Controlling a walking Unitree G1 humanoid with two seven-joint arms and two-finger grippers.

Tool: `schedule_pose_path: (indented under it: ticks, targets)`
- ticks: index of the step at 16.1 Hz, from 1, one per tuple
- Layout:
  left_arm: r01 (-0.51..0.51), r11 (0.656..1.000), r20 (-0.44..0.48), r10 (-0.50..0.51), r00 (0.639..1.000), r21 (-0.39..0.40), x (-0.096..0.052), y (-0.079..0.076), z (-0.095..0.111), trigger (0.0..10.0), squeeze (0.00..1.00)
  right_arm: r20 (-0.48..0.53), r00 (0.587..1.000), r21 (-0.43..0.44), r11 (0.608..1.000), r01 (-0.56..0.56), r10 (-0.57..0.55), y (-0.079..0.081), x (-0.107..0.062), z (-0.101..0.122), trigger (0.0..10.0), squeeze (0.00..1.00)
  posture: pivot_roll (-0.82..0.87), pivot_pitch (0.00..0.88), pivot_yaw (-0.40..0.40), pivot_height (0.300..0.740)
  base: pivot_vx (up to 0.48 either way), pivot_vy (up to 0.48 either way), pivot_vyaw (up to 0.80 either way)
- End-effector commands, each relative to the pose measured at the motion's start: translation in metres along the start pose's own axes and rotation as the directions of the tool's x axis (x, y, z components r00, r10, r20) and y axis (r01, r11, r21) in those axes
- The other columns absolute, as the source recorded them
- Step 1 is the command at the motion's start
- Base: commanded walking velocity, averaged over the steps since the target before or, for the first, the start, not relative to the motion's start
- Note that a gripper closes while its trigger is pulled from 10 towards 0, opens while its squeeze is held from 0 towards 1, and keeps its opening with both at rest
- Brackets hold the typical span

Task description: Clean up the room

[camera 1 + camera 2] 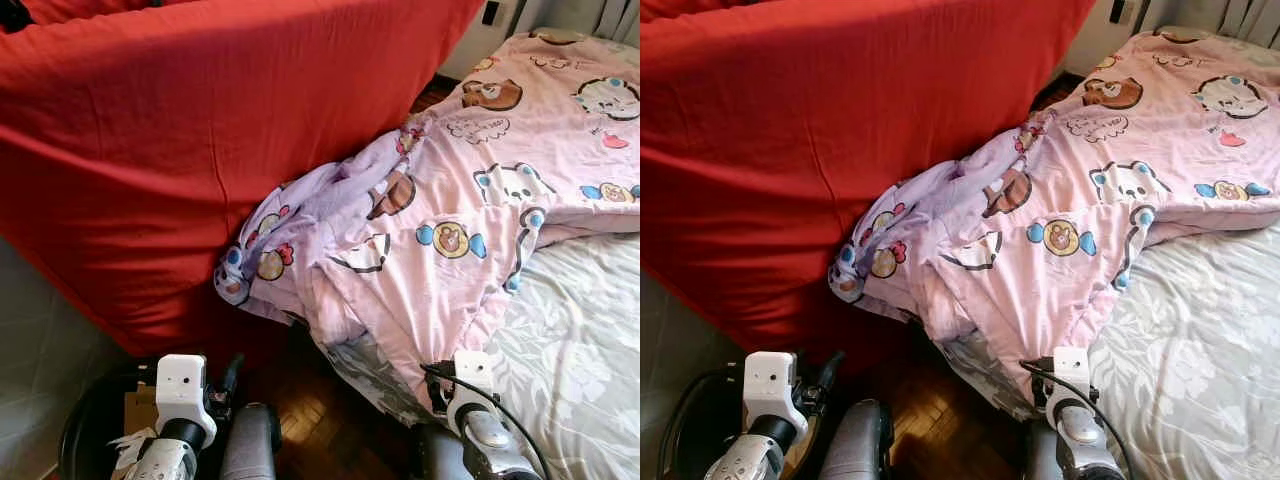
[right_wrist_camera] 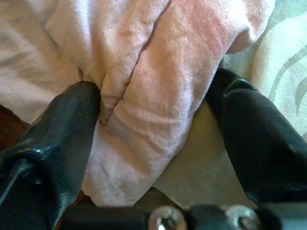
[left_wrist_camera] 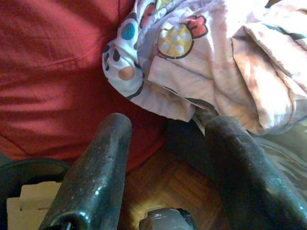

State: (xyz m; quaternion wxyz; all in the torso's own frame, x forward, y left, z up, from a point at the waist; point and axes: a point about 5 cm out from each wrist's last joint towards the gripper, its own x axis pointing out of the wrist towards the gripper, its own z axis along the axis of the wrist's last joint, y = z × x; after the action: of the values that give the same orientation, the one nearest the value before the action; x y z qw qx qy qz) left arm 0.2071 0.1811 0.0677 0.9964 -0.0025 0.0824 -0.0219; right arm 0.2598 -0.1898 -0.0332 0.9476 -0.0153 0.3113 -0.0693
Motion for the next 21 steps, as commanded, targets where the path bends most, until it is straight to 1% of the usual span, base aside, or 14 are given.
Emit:
schedule_pose_path:
  ticks: [1,5,9,13,15,17,20,21]
  targets:
    - [0.0,1.0,-0.012,0.0,1.0,-0.008,-0.004,0.0,-0.001,10.0,0.0,-0.075,0.997,0.01,1.0,0.021,-0.02,-0.004,-0.004,-0.018,0.0,0.0,0.18,0.204,0.033,0.601,0.0,0.0,0.0]
    - [-0.01,1.0,-0.021,0.01,1.0,-0.006,-0.006,0.001,-0.001,10.0,0.0,-0.061,0.997,0.033,0.999,-0.04,0.042,0.01,-0.004,-0.016,0.0,0.0,0.18,0.219,0.03,0.601,0.0,0.0,0.0]
    - [-0.017,1.0,-0.034,0.016,0.999,-0.006,-0.008,0.002,-0.004,10.0,0.0,-0.064,0.994,0.022,0.996,-0.086,0.087,0.019,-0.005,-0.018,0.0,0.0,0.18,0.22,0.027,0.601,0.0,0.0,0.0]
    - [-0.017,1.0,-0.036,0.016,0.999,-0.009,-0.008,0.001,-0.005,10.0,0.0,-0.067,0.993,0.022,0.995,-0.093,0.094,0.02,-0.006,-0.02,0.0,0.0,0.18,0.215,0.027,0.601,0.0,0.0,0.0]
    - [-0.016,1.0,-0.038,0.016,0.999,-0.009,-0.006,0.001,-0.006,10.0,0.0,-0.067,0.993,0.02,0.995,-0.097,0.098,0.022,-0.006,-0.019,0.0,0.0,0.18,0.206,0.028,0.601,0.0,0.0,0.0]
    - [-0.02,1.0,-0.048,0.02,0.999,-0.002,0.002,0.004,-0.011,10.0,0.0,-0.047,0.993,0.023,0.994,-0.11,0.11,0.024,-0.004,-0.013,0.0,0.0,0.17,0.168,0.029,0.601,0.0,0.0,0.0]
    - [-0.024,1.0,-0.056,0.024,0.998,0.003,0.008,0.006,-0.016,10.0,0.0,-0.033,0.994,0.026,0.994,-0.105,0.106,0.022,-0.003,-0.009,0.0,0.0,0.17,0.131,0.027,0.601,0.0,0.0,0.0]
    - [-0.031,1.0,-0.066,0.031,0.997,0.008,0.014,0.008,-0.022,10.0,0.0,-0.02,0.995,0.031,0.994,-0.1,0.101,0.02,-0.002,-0.006,0.0,0.0,0.16,0.098,0.024,0.601,0.0,0.0,0.0]
